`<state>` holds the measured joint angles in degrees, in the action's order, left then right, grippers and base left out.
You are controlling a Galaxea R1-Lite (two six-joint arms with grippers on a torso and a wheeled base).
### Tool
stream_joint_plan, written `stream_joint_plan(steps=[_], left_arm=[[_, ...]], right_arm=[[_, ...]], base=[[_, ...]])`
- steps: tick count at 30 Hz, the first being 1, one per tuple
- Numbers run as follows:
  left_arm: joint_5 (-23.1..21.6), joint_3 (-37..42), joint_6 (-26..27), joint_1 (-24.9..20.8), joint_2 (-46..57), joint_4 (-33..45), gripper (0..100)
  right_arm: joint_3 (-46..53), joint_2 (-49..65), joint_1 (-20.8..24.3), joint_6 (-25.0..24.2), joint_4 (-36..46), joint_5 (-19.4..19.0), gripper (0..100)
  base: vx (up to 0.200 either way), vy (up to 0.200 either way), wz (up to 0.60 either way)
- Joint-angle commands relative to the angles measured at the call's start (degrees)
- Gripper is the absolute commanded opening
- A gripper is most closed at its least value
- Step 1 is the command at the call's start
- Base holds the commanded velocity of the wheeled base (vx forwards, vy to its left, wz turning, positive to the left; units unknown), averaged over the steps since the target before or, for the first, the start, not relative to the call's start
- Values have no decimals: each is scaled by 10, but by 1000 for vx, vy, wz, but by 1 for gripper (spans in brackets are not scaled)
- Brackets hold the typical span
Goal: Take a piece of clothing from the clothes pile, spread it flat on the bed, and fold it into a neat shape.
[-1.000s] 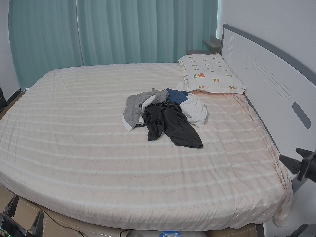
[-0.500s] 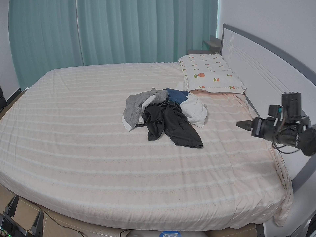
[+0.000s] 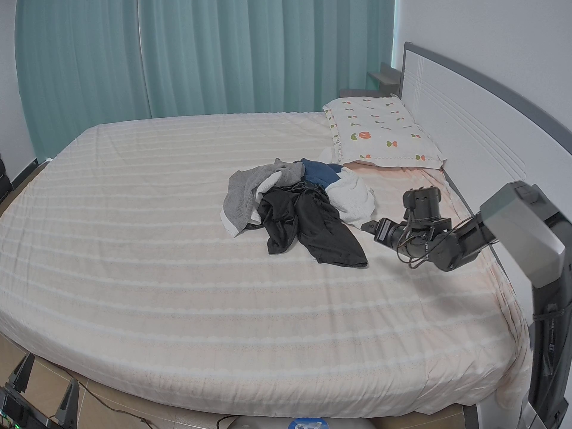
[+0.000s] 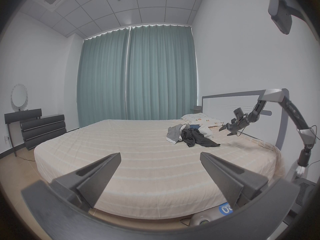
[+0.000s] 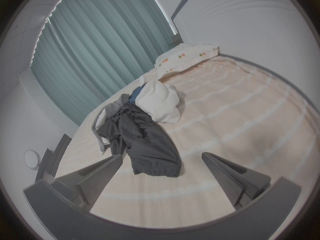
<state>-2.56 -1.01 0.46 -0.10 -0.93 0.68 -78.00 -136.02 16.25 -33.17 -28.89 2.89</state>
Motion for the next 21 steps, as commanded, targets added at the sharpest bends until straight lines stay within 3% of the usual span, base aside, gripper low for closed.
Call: stream_joint_plan(steps=[1, 20, 21], left_arm=[[0, 8, 0, 0, 6, -1, 100], [0, 8, 0, 0, 6, 0, 100], [0, 8, 0, 0, 6, 0, 100]], right_arm=[[-96, -144, 11, -30, -6, 7, 100], [-157, -187, 35, -44, -8, 18, 100], [-158, -189, 35, -44, -9, 18, 0]], base=[[0, 0, 0], [0, 0, 0], [0, 0, 0]])
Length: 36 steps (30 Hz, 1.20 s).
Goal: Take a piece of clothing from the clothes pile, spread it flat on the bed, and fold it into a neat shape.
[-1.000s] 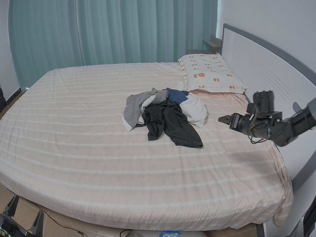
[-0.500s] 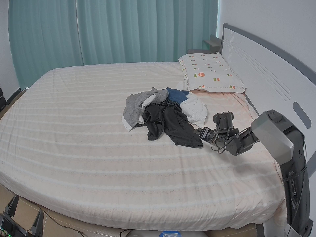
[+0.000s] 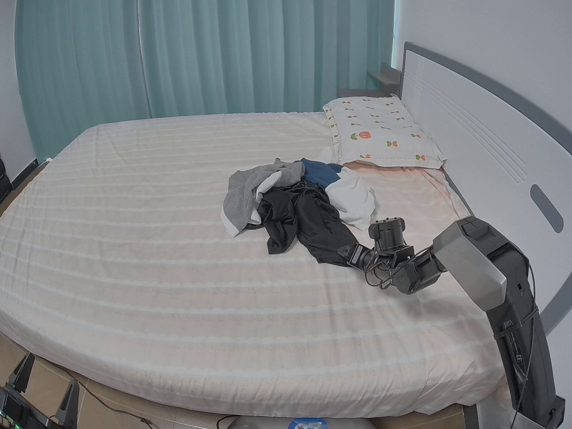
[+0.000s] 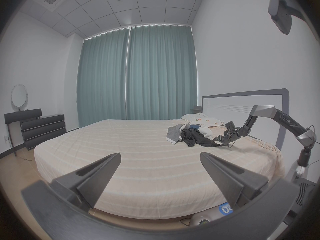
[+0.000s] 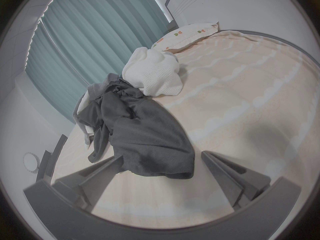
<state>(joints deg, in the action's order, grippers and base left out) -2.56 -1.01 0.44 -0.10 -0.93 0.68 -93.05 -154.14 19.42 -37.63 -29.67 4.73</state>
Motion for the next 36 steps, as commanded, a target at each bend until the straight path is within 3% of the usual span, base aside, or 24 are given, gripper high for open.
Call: stream_joint_plan(steps=[1, 12, 15, 19, 25, 33, 36], left_arm=[[0, 8, 0, 0, 6, 0, 100], [0, 8, 0, 0, 6, 0, 100], [0, 8, 1, 0, 6, -1, 100], [0, 8, 1, 0, 6, -1, 100], [5, 8, 14, 0, 7, 0, 100], [-1, 8, 11, 0, 7, -3, 100], [-11, 8, 46, 0, 8, -9, 100]], right_arm=[[-7, -8, 4, 0, -1, -1, 0], [35, 17, 4, -2, -8, -2, 0], [139, 91, 5, -3, -32, -11, 0], [321, 218, 15, -13, -132, -63, 0], [528, 357, 33, -14, -213, -112, 0], [697, 478, 49, -15, -322, -144, 0], [754, 542, 55, -14, -372, -162, 0]], base=[[0, 0, 0], [0, 0, 0], [0, 0, 0], [0, 0, 0], [0, 0, 0], [0, 0, 0], [0, 0, 0]])
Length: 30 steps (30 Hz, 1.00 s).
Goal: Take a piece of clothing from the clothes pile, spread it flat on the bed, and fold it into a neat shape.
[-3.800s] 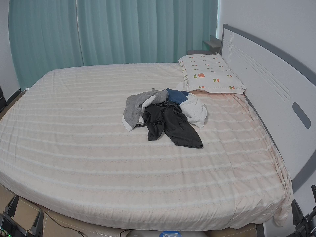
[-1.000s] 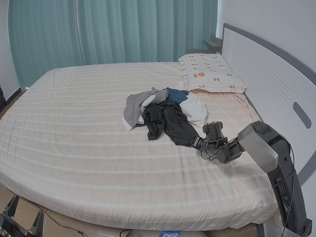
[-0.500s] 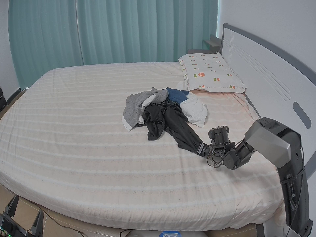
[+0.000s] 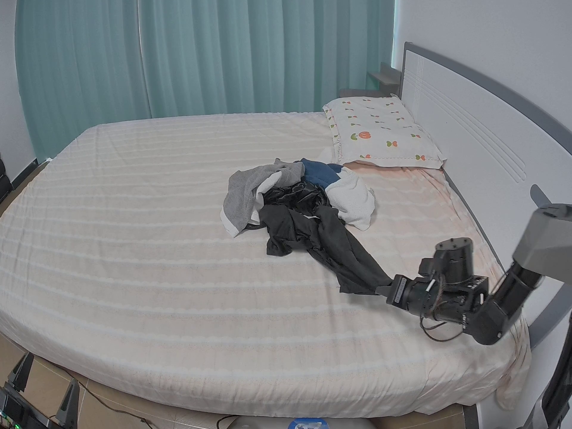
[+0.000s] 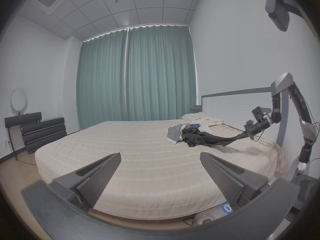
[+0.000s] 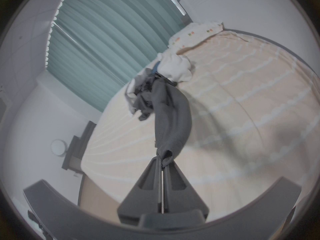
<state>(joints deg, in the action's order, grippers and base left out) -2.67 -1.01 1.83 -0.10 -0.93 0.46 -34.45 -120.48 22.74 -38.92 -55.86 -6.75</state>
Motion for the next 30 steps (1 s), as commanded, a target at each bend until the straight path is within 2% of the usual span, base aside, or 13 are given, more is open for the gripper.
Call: stream_joint_plan(steps=[1, 3, 4, 5, 6, 9, 10, 13, 17, 21, 23, 25, 30], left_arm=[[-14, 8, 29, 0, 7, -9, 100], [-21, -34, -8, 0, 0, -43, 100], [-19, -91, -56, -1, -22, -69, 100], [-19, -91, -56, -1, -22, -69, 100], [-33, -129, -92, 1, -81, -73, 100], [-81, -127, -89, -7, -159, -68, 100], [-121, -128, -87, -16, -211, -68, 100], [-153, -153, -50, -18, -349, -99, 100], [-151, -165, 3, -57, -536, -181, 100], [-114, -167, -10, -156, -711, -282, 100], [-102, -170, -12, -171, -747, -300, 100], [-71, -185, -16, -218, -868, -365, 100], [-49, -213, -39, -272, -1000, -481, 100]], right_arm=[[173, 218, 21, -2, -117, -50, 0], [179, 240, 21, -1, -125, -56, 0], [178, 251, 21, -2, -126, -58, 0], [178, 251, 21, -2, -126, -58, 0], [173, 263, 21, -2, -126, -58, 0], [164, 270, 26, -1, -128, -60, 0], [154, 273, 35, -1, -132, -59, 0], [133, 273, 42, 0, -142, -58, 0], [105, 278, 51, 2, -146, -55, 0], [68, 286, 56, 4, -138, -56, 0], [68, 283, 59, 4, -138, -57, 0], [72, 269, 93, 5, -138, -50, 0], [85, 262, 134, 8, -138, -48, 0]], base=[[0, 0, 0], [0, 0, 0], [0, 0, 0], [0, 0, 0], [0, 0, 0], [0, 0, 0], [0, 0, 0], [0, 0, 0], [0, 0, 0], [0, 0, 0], [0, 0, 0], [0, 0, 0], [0, 0, 0]])
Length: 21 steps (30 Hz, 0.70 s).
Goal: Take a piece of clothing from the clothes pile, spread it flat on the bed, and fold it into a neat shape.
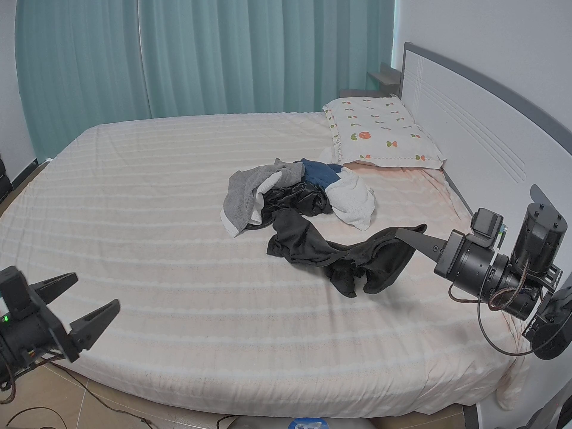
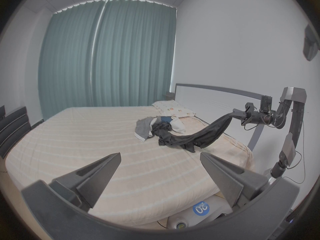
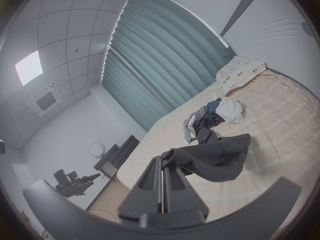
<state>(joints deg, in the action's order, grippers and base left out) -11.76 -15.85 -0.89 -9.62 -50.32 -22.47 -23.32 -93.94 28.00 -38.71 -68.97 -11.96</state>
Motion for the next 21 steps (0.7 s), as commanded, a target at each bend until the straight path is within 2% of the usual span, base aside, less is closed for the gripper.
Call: stream_joint_plan(steps=[1, 4, 7, 13, 16, 21], left_arm=[[46, -68, -18, -181, -514, -260, 100], [67, -102, -72, -209, -584, -282, 100], [75, -133, -96, -225, -630, -292, 100], [81, -193, -97, -241, -692, -299, 100], [102, -247, -99, -245, -733, -300, 100], [102, -292, -100, -247, -772, -299, 100]], right_arm=[[-27, -4, 84, 6, -6, 5, 0], [-35, -5, 84, 6, -6, 9, 0], [-36, -10, 86, 6, -6, 8, 0], [-36, -17, 89, 6, -6, 10, 0], [-36, -19, 88, 6, -7, 11, 0], [-36, -16, 89, 6, -7, 12, 0]], base=[[0, 0, 0], [0, 0, 0], [0, 0, 0], [0, 0, 0], [0, 0, 0], [0, 0, 0]])
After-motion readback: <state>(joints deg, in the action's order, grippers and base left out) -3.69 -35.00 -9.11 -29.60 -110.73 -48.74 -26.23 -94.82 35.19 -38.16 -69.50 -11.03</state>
